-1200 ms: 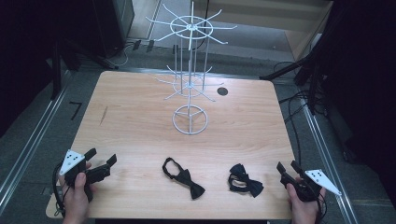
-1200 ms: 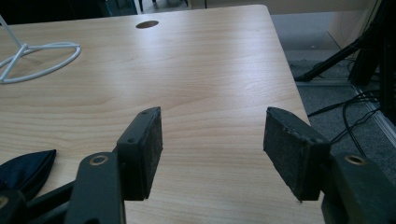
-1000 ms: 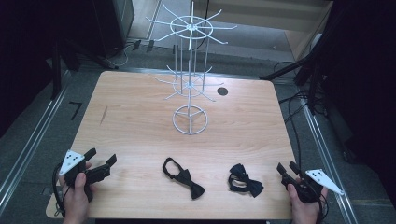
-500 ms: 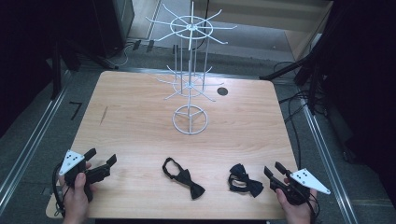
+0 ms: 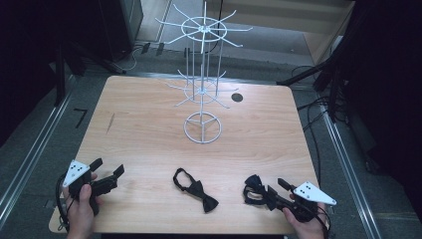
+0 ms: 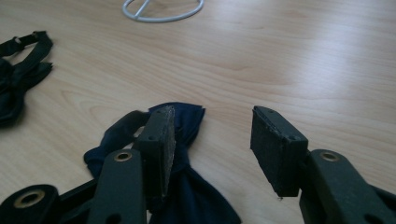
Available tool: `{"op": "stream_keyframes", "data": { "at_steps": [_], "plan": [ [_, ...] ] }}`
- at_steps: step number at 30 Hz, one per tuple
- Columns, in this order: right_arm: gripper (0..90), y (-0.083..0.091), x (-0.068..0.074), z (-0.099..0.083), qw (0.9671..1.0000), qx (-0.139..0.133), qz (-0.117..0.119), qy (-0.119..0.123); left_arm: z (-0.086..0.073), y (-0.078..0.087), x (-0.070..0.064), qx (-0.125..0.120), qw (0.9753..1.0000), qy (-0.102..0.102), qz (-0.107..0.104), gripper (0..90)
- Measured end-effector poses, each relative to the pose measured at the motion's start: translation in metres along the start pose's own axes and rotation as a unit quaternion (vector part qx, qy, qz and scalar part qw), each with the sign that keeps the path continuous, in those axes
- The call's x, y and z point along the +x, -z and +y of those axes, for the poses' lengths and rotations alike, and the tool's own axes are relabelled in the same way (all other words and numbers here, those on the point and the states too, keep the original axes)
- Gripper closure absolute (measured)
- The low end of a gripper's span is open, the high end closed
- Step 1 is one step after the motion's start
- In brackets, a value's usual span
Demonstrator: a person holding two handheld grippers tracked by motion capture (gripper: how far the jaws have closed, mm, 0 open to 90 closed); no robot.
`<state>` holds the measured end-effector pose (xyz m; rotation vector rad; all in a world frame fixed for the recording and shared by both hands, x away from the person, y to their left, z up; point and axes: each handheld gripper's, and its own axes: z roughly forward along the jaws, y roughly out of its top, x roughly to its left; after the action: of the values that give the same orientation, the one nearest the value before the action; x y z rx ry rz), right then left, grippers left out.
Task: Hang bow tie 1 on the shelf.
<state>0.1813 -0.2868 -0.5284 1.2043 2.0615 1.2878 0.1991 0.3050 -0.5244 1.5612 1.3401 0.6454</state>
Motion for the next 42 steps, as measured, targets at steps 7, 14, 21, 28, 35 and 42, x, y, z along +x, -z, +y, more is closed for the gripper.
{"op": "stream_keyframes", "data": {
  "at_steps": [7, 14, 21, 28, 35, 42],
  "plan": [
    [51.5, -0.006, 0.007, -0.002, 0.9993, 0.026, 0.027, 0.006, 0.000, 0.000, 0.000, 0.000, 1.0000, 0.000, 0.000, 14.1],
    [53.8, -0.018, 0.007, -0.008, 0.9960, 0.077, 0.044, 0.004, 0.000, 0.000, 0.000, 0.000, 1.0000, 0.000, 0.000, 14.1],
    [59.0, -0.022, 0.005, -0.010, 0.9946, 0.093, 0.044, -0.010, 0.000, 0.000, 0.000, 0.001, 1.0000, -0.001, 0.001, 14.1],
    [71.1, -0.025, 0.008, -0.009, 0.9946, 0.102, 0.017, 0.006, 0.000, 0.000, 0.000, 0.002, 1.0000, -0.003, 0.001, 14.1],
    [77.8, -0.024, 0.009, -0.008, 0.9951, 0.099, 0.001, 0.007, 0.000, 0.000, 0.000, 0.001, 1.0000, -0.002, 0.001, 14.1],
    [77.9, -0.018, 0.012, -0.001, 0.9979, 0.065, -0.001, 0.003, 0.000, 0.000, 0.000, 0.001, 1.0000, -0.003, 0.001, 14.1]
  ]
}}
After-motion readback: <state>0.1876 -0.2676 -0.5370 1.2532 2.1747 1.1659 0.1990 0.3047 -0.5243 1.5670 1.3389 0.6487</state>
